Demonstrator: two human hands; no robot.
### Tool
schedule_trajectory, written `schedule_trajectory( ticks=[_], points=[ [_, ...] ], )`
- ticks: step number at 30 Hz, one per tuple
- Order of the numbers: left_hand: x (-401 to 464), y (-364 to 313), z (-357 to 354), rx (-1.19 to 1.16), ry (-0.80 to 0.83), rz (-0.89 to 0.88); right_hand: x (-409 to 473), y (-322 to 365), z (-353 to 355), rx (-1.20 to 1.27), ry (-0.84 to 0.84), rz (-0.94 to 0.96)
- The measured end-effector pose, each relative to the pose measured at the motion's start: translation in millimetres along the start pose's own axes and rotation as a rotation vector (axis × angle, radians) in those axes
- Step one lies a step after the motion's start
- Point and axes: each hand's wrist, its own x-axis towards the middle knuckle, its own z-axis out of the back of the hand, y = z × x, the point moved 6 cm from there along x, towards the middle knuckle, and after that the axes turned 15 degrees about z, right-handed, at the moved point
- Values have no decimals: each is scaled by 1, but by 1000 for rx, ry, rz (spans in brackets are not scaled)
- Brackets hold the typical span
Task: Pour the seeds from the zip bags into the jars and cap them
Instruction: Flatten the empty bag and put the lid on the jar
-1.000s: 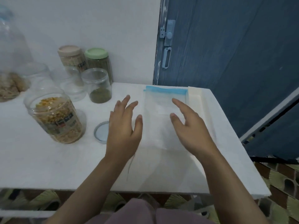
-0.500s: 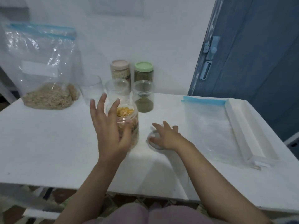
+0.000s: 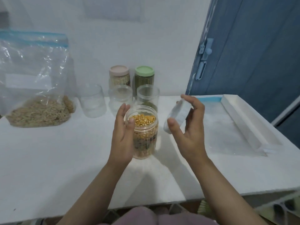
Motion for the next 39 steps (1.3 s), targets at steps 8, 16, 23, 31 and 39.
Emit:
schedule_trajectory(
  ticks=[8, 16, 23, 31, 39],
  points=[
    [25, -12, 1, -86, 64, 150, 25, -7, -53, 327, -126, -233],
    [22, -4, 0, -223, 40, 145, 2, -39, -75, 321, 59, -465],
    [20, 3, -1, -159, 38, 103, -6, -36, -78, 235, -17, -409],
    [22, -1, -1, -118, 41, 193, -4, -45, -76, 247, -27, -524],
    [19, 5, -2, -121, 0, 49, -16, -42, -77, 214, -73, -498]
  ],
)
